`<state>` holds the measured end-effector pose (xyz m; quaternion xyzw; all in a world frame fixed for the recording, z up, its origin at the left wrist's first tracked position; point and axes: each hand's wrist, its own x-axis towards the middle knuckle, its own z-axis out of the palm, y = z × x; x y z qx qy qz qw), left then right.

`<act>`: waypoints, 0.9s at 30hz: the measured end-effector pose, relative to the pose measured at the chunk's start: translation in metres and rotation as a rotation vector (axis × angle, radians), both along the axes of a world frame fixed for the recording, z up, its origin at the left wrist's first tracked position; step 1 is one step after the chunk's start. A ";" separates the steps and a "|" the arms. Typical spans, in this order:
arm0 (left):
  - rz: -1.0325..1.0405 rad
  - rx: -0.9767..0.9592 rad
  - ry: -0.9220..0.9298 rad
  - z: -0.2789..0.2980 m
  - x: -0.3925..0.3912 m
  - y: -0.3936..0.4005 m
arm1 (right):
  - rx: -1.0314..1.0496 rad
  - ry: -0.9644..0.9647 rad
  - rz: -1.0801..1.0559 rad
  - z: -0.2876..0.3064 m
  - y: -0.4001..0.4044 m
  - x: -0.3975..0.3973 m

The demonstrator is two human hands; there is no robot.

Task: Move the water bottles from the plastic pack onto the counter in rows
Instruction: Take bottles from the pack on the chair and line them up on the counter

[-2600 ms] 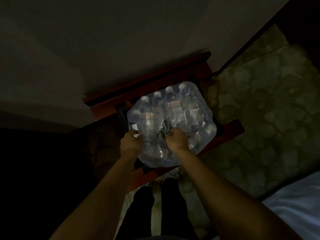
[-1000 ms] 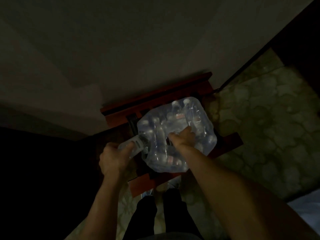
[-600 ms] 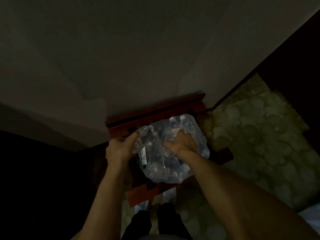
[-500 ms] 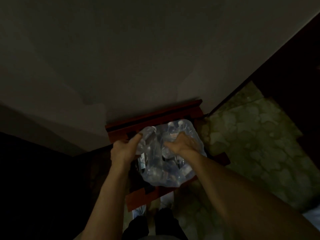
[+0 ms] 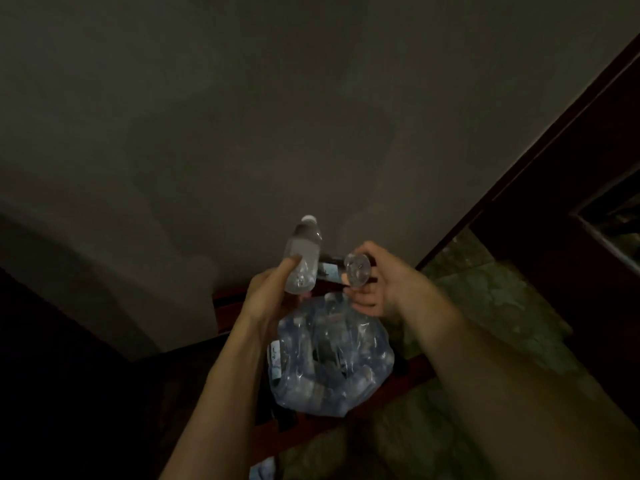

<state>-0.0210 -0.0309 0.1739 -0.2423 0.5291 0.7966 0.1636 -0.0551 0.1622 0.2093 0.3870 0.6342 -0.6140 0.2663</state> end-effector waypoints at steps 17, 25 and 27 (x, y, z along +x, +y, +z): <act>0.031 -0.068 0.606 0.133 0.116 -0.062 | -0.811 0.703 0.015 0.079 -0.104 0.119; 0.175 -0.281 0.739 0.186 0.156 -0.105 | -0.882 0.925 0.171 0.132 -0.151 0.153; 0.193 -0.321 0.766 0.196 0.163 -0.118 | -0.859 0.976 0.219 0.148 -0.167 0.157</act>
